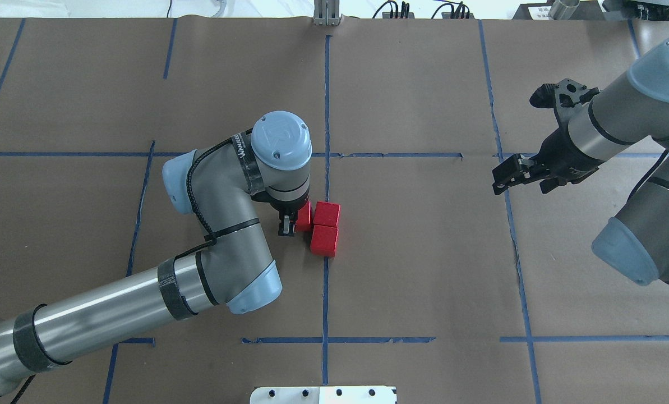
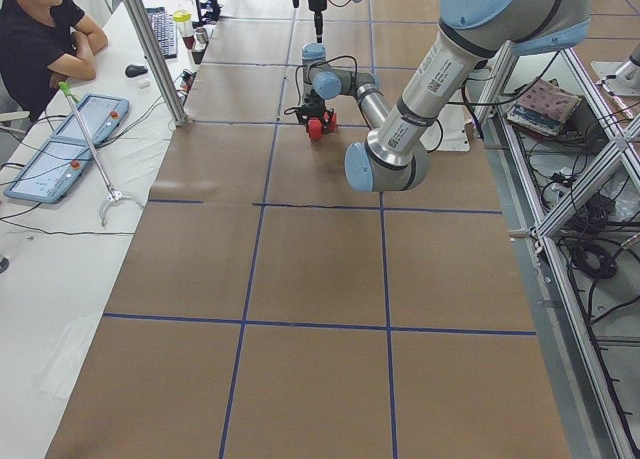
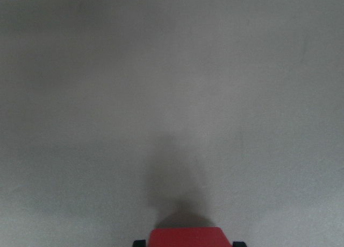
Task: Form red blocks into L shape at center
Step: 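Adjust the cube against the center cube and release it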
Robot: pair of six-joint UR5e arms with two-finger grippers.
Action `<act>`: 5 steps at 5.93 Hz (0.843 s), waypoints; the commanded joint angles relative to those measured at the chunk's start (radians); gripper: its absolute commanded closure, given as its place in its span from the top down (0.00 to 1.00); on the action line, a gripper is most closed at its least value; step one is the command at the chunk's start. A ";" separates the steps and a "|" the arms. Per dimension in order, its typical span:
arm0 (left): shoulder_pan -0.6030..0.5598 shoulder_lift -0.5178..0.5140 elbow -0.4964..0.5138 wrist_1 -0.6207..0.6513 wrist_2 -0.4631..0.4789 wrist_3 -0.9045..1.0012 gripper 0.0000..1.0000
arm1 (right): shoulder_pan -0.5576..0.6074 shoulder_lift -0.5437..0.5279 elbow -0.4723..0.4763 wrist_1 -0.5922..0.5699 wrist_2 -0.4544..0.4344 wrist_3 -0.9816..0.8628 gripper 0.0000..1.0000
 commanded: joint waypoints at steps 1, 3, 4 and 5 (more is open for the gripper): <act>0.001 -0.005 0.003 0.000 0.009 0.005 0.00 | 0.000 0.001 0.000 0.000 0.000 -0.001 1.00; 0.001 -0.010 0.005 -0.002 0.017 0.007 0.00 | 0.000 0.001 0.000 0.000 0.000 -0.001 1.00; 0.001 -0.010 0.008 -0.002 0.017 0.007 0.00 | 0.000 0.001 0.000 0.000 0.002 -0.001 1.00; 0.001 -0.010 0.008 -0.002 0.017 0.005 0.02 | 0.000 0.001 0.000 0.000 0.002 -0.001 1.00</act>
